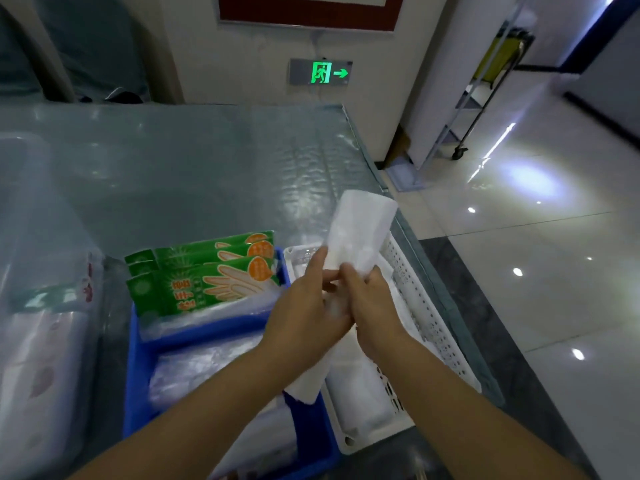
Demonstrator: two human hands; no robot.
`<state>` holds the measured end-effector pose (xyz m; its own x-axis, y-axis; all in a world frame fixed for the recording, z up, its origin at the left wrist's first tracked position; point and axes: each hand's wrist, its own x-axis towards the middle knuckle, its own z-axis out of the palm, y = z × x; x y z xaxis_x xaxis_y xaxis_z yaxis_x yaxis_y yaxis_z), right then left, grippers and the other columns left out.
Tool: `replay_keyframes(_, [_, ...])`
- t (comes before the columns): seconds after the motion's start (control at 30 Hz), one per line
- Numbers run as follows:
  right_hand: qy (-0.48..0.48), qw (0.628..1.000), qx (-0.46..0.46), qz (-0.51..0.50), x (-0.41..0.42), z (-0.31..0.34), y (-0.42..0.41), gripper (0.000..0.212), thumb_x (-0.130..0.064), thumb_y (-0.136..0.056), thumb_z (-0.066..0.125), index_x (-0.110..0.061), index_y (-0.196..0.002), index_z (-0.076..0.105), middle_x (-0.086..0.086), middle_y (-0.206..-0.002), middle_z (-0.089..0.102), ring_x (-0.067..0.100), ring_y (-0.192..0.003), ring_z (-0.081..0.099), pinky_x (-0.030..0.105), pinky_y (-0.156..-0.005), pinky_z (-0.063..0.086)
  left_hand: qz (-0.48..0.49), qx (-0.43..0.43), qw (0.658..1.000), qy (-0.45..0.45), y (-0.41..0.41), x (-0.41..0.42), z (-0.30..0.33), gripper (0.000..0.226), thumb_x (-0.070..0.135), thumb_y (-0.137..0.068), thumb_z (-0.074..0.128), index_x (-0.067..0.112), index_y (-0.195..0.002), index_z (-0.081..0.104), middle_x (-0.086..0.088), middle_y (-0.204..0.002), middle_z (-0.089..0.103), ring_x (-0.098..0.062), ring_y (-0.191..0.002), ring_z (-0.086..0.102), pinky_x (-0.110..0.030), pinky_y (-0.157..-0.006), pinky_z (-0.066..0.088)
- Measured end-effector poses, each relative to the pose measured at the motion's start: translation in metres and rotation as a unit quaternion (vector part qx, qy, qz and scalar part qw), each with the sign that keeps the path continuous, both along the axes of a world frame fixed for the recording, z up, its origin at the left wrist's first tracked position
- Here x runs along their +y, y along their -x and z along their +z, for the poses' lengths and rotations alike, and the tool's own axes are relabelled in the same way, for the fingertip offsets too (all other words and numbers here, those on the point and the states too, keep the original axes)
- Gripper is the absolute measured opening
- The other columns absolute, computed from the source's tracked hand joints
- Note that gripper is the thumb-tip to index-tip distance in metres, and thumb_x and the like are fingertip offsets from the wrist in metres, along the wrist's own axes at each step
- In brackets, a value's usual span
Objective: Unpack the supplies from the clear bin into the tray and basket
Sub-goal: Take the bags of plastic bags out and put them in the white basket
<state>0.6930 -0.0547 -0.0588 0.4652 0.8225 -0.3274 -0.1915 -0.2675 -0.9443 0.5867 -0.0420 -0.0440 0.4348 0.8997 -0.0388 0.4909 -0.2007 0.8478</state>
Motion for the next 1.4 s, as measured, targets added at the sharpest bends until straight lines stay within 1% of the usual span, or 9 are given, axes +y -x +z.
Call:
replay_keyframes(0.2, [0.028, 0.993, 0.102, -0.044, -0.013, -0.008, -0.030, 0.021, -0.016, -0.091, 0.054, -0.012, -0.111, 0.061, 0.015, -0.106, 0.071, 0.035, -0.098, 0.067, 0.052, -0.089, 0.053, 0.038, -0.005, 0.997, 0.069, 0.002, 0.010, -0.019, 0.082, 0.029, -0.075, 0.074, 0.026, -0.142, 0.027, 0.015, -0.117, 0.047, -0.008, -0.110, 0.047, -0.027, -0.093, 0.042])
replay_keyframes(0.37, [0.029, 0.992, 0.125, -0.003, -0.005, -0.012, -0.047, 0.023, -0.025, -0.096, 0.044, -0.015, -0.098, 0.065, 0.009, -0.093, 0.074, 0.028, -0.090, 0.069, 0.046, -0.083, 0.056, 0.050, -0.077, 0.937, 0.338, -0.008, 0.008, -0.022, 0.033, 0.025, -0.080, 0.072, 0.021, -0.110, 0.058, 0.003, -0.096, 0.068, -0.012, -0.081, 0.065, -0.024, -0.063, 0.052])
replay_keyframes(0.47, [0.067, 0.988, -0.116, 0.077, -0.001, -0.029, -0.073, 0.030, -0.035, -0.096, 0.041, -0.014, -0.107, 0.059, 0.002, -0.102, 0.067, 0.021, -0.092, 0.065, 0.042, -0.083, 0.055, 0.123, -0.111, 0.937, 0.307, -0.010, 0.011, -0.025, 0.025, 0.016, -0.079, 0.072, 0.019, -0.101, 0.062, -0.001, -0.088, 0.070, -0.017, -0.077, 0.068, -0.028, -0.062, 0.052])
replay_keyframes(0.57, [0.154, 0.857, -0.448, 0.201, -0.013, -0.065, -0.109, 0.030, -0.033, -0.091, 0.052, -0.016, -0.116, 0.053, -0.002, -0.112, 0.057, 0.017, -0.095, 0.058, 0.037, -0.084, 0.049, 0.190, -0.124, 0.938, 0.263, -0.009, 0.011, -0.027, 0.019, 0.011, -0.080, 0.071, 0.016, -0.097, 0.062, 0.002, -0.084, 0.069, -0.011, -0.070, 0.065, -0.018, -0.053, 0.048])
replay_keyframes(0.73, [0.187, 0.732, -0.587, 0.293, -0.027, -0.097, -0.122, 0.039, -0.045, -0.079, 0.064, -0.014, -0.099, 0.050, 0.001, -0.102, 0.048, 0.015, -0.084, 0.044, 0.027, -0.069, 0.041, 0.248, -0.097, 0.936, 0.229, -0.019, 0.001, -0.040, 0.023, 0.011, -0.081, 0.070, 0.015, -0.102, 0.063, 0.001, -0.090, 0.070, -0.015, -0.079, 0.066, -0.023, -0.059, 0.048])
replay_keyframes(1.0, [0.165, 0.742, -0.546, 0.353, -0.007, -0.091, -0.153, 0.016, -0.013, -0.086, 0.053, -0.014, -0.073, 0.045, 0.001, -0.082, 0.048, 0.018, -0.075, 0.052, 0.023, -0.056, 0.036, 0.260, -0.010, 0.948, 0.186, -0.074, -0.030, -0.061, 0.019, 0.022, -0.080, 0.070, 0.025, -0.094, 0.059, 0.008, -0.084, 0.066, -0.007, -0.075, 0.062, -0.022, -0.058, 0.047])
replay_keyframes(1.13, [0.131, 0.807, -0.482, 0.315, -0.007, -0.078, -0.176, 0.017, -0.008, -0.080, 0.052, -0.010, -0.065, 0.046, 0.001, -0.071, 0.052, 0.016, -0.063, 0.055, 0.024, -0.049, 0.045, 0.251, 0.015, 0.947, 0.198, -0.111, -0.043, -0.080, 0.020, 0.028, -0.081, 0.067, 0.025, -0.099, 0.059, 0.008, -0.085, 0.064, -0.010, -0.076, 0.062, -0.029, -0.066, 0.053])
replay_keyframes(1.3, [0.118, 0.830, -0.462, 0.290, -0.014, -0.063, -0.198, 0.018, -0.008, -0.078, 0.053, -0.011, -0.064, 0.041, 0.003, -0.064, 0.045, 0.011, -0.053, 0.039, 0.023, -0.048, 0.034, 0.188, 0.060, 0.953, 0.228, -0.139, -0.053, -0.104, 0.036, 0.028, -0.088, 0.060, 0.017, -0.121, 0.050, -0.003, -0.115, 0.063, -0.011, -0.091, 0.054, -0.025, -0.080, 0.046])
replay_keyframes(1.4, [0.119, 0.845, -0.445, 0.272, -0.018, -0.062, -0.206, 0.022, -0.008, -0.077, 0.052, -0.012, -0.062, 0.037, 0.000, -0.061, 0.041, 0.010, -0.052, 0.035, 0.023, -0.048, 0.032, 0.130, 0.167, 0.971, 0.111, -0.139, -0.061, -0.107, 0.070, 0.032, -0.089, 0.059, 0.013, -0.145, 0.021, -0.005, -0.145, 0.037, -0.015, -0.124, 0.040, -0.026, -0.104, 0.033])
